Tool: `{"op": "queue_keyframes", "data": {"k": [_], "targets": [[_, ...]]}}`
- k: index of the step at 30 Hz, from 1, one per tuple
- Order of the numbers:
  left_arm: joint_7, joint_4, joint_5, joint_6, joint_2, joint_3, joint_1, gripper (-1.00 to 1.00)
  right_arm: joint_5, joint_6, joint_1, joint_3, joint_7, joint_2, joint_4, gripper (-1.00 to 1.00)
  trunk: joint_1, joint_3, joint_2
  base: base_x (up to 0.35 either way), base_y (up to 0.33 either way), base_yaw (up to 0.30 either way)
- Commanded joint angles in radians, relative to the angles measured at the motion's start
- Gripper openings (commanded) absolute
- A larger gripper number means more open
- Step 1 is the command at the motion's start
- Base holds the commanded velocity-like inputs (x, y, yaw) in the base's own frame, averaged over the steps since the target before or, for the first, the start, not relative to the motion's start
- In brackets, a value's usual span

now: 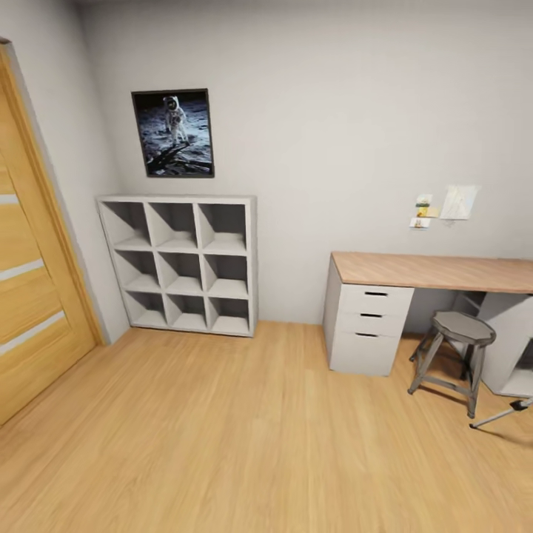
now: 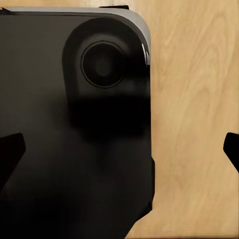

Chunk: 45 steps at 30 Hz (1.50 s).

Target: Attach the digital camera to the camera tripod in the bedroom.

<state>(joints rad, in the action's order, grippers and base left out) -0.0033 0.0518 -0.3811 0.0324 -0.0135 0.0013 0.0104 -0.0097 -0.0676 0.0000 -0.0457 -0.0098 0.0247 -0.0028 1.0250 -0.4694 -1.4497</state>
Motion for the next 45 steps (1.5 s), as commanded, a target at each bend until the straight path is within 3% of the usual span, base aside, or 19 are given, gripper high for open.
{"op": "queue_keyframes", "data": {"k": [1, 45], "targets": [[0.000, 0.002, -0.006, 0.001, 0.000, 0.000, 0.001, 1.00, -0.001, -0.003, 0.000, -0.004, -0.001, 0.000, 0.000, 1.00, 0.000, -0.001, 0.000, 0.000, 0.000, -0.287], [0.000, 0.002, -0.007, 0.001, 0.002, 0.000, 0.001, 1.00, -0.001, -0.003, 0.000, -0.005, -0.001, 0.000, 0.000, 1.00, 0.000, -0.001, 0.000, 0.000, 0.000, -0.287]]}}
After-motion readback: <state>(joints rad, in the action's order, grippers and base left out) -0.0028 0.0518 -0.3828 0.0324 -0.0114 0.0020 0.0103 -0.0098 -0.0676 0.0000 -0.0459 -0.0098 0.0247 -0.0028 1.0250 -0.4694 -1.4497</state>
